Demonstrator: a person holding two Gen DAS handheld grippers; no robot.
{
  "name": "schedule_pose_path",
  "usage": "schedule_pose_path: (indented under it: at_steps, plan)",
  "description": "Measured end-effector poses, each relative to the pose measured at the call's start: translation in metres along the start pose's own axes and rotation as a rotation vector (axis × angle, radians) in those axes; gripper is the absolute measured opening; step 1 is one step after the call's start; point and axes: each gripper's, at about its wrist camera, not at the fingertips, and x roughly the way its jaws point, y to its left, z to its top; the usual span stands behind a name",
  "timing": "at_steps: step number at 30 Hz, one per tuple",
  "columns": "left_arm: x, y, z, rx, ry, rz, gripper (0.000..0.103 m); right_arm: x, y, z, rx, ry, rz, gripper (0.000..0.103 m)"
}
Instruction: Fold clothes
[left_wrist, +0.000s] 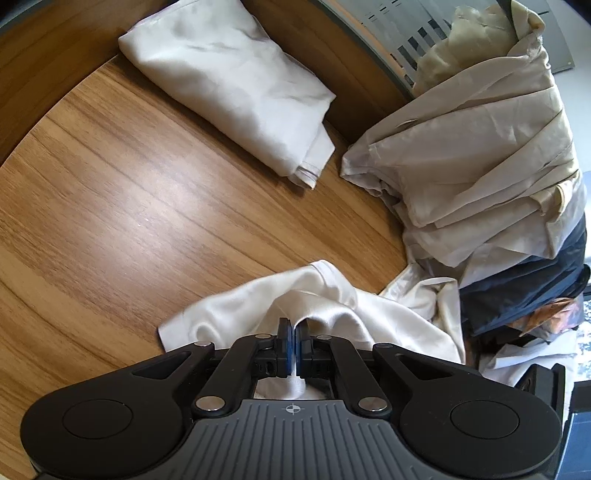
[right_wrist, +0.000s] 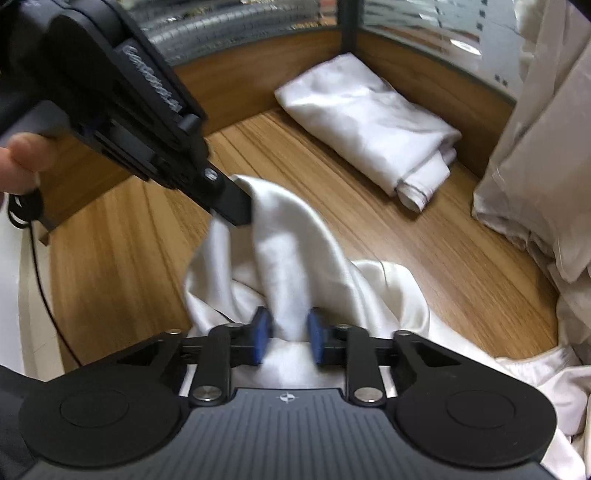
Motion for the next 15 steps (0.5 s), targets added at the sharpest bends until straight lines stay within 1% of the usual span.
schedule_pose_path:
  at_steps: [1, 2, 4, 5, 6, 8, 11, 15]
  plan:
    - [0.0, 0.0, 0.001, 0.009, -0.001, 0.01, 0.006, 0.002, -0.003, -0.001, 0.018, 0.007, 0.001, 0.01]
    - [-0.001, -0.003, 0.001, 0.03, -0.005, 0.023, 0.006, 0.001, -0.008, -0.002, 0.044, 0.01, 0.014, 0.01]
    - [-0.006, -0.009, 0.0, 0.081, -0.016, 0.037, 0.014, -0.002, -0.018, -0.005, 0.116, 0.004, 0.055, 0.008]
    - [-0.01, -0.013, 0.0, 0.108, -0.023, 0.04, 0.024, -0.005, -0.024, -0.005, 0.16, -0.001, 0.084, 0.008]
    - [-0.014, -0.018, -0.001, 0.141, -0.032, 0.039, 0.028, -0.007, -0.03, -0.005, 0.204, -0.007, 0.112, 0.008]
    - [-0.022, -0.029, -0.005, 0.226, -0.043, 0.023, 0.029, -0.011, -0.04, -0.005, 0.287, -0.019, 0.159, 0.007]
    - [-0.025, -0.047, -0.013, 0.37, -0.038, 0.013, 0.029, -0.011, -0.054, -0.004, 0.393, -0.035, 0.203, 0.007]
    - [-0.013, -0.066, -0.022, 0.536, -0.009, 0.056, 0.029, -0.006, -0.062, -0.003, 0.455, -0.037, 0.236, 0.007]
